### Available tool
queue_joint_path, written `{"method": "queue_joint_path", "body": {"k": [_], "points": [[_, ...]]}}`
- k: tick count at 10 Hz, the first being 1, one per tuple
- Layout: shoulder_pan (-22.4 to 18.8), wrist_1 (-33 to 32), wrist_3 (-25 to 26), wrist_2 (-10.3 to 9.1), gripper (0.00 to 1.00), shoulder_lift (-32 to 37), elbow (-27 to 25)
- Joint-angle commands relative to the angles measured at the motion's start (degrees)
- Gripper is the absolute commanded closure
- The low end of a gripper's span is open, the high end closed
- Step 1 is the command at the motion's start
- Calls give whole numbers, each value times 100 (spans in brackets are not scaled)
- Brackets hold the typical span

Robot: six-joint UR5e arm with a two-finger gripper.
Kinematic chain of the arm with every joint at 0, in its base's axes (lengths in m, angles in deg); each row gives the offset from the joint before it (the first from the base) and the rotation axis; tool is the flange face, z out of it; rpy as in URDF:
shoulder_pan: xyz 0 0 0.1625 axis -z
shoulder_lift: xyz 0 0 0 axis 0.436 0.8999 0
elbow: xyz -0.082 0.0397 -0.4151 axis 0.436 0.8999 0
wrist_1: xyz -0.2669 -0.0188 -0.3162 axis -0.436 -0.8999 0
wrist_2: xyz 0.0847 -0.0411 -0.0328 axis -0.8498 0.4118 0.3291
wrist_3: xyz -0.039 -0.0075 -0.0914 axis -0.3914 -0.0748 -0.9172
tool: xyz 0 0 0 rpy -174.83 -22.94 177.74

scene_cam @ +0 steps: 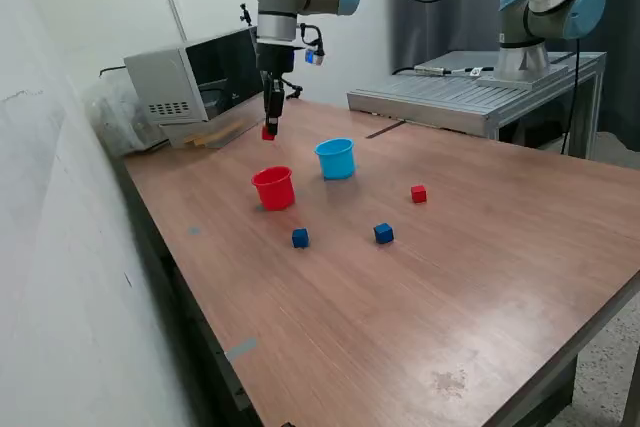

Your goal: Place red objects in the red bin, and blue objects in the blue bin.

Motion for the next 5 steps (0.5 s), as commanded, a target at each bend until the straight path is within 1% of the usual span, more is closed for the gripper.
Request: {"method": "queue_joint_path", "body": {"k": [1,4,5], "points": [[159,-37,17,12,100,-429,161],[168,-37,17,12,100,-562,118],[194,-46,17,12,0,-606,117]]}}
